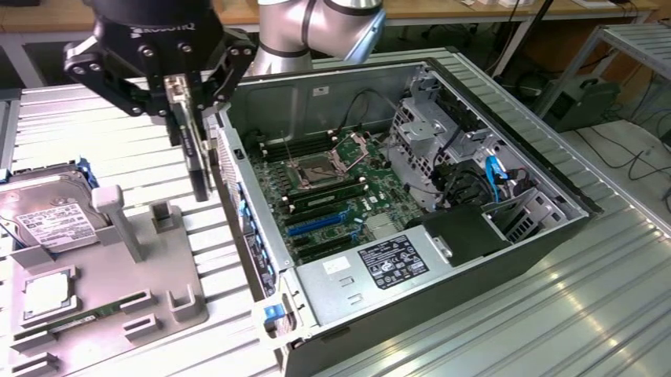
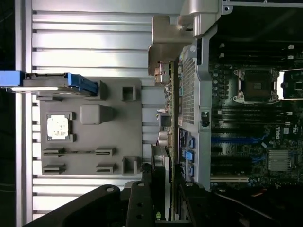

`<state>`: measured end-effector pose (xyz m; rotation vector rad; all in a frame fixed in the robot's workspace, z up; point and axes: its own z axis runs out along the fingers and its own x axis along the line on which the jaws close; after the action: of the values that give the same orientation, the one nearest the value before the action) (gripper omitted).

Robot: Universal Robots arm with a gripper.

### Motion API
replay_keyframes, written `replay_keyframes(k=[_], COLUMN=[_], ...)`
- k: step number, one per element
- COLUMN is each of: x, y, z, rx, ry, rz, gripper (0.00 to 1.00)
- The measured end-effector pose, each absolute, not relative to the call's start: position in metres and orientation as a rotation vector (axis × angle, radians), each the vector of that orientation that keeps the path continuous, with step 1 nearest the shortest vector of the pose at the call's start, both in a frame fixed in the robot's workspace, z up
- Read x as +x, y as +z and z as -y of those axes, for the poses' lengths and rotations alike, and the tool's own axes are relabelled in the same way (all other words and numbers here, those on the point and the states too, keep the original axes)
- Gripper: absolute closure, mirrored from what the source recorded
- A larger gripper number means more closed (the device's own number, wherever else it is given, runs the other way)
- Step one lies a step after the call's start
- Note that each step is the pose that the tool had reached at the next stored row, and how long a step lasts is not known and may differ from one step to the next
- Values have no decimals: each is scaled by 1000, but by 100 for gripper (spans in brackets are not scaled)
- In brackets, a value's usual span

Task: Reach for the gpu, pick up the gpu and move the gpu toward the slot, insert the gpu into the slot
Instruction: 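Pick up the gpu and move the gpu toward the slot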

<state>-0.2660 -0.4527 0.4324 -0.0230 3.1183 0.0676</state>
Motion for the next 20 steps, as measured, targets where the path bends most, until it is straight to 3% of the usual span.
replay_keyframes(k=[20], x=[-209], y=[428], z=[453], rx=[-23], ry=[68], rz=[-3118], gripper=[73])
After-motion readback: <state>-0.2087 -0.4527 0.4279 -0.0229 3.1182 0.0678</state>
